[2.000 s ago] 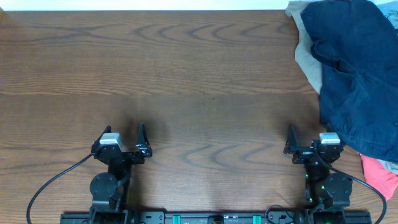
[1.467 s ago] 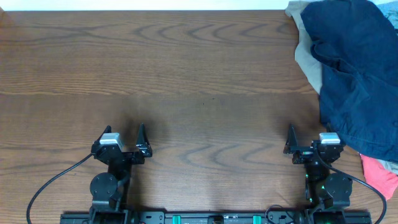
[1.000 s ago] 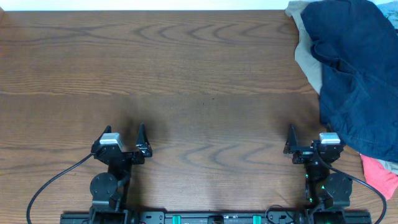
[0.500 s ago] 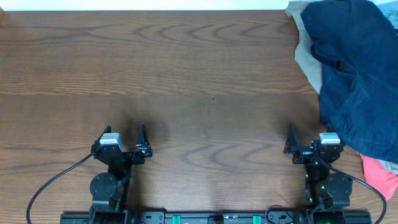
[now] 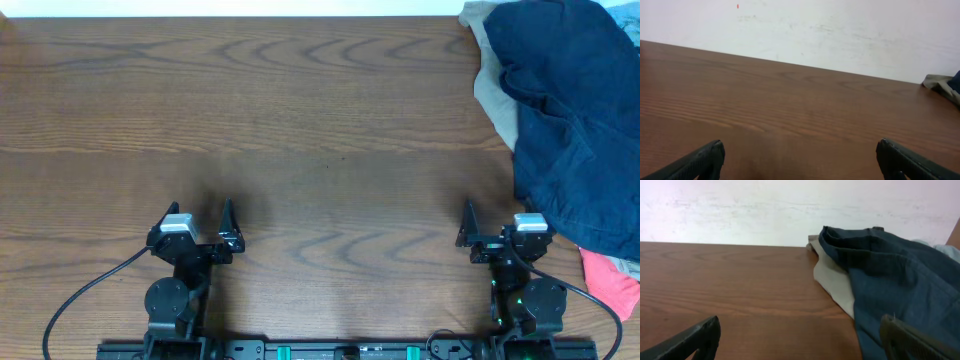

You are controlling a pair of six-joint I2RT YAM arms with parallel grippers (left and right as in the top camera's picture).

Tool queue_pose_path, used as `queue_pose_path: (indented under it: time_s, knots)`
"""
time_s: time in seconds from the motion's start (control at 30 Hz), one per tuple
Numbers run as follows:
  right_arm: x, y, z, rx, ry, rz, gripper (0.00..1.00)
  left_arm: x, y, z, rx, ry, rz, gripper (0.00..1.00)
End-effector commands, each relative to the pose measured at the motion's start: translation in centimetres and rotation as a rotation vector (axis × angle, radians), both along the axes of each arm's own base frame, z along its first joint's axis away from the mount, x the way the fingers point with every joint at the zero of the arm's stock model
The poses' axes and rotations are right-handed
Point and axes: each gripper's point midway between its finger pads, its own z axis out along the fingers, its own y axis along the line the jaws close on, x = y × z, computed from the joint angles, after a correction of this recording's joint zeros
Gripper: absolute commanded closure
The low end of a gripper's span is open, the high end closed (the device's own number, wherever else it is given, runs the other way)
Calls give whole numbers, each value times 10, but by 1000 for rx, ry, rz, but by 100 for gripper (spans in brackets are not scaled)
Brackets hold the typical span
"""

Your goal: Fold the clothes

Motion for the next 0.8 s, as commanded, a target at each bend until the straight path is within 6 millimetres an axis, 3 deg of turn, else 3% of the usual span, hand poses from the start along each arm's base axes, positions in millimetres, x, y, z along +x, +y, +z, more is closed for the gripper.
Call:
queue_pose_path:
  time_s: [0.0, 0.27, 0.43, 0.77]
  knots:
    - [0, 1, -1, 52, 4, 4, 1, -1, 3, -16, 0, 53, 14, 3]
    - [-4, -7, 0, 44, 91, -42, 1, -4, 3, -2, 2, 82, 11, 2]
    - [-2, -14, 13, 32, 186, -88, 1, -4, 2, 5, 9, 182, 11, 2]
    - [34, -16, 22, 8, 542, -104, 1, 9, 2, 29, 34, 510, 12, 2]
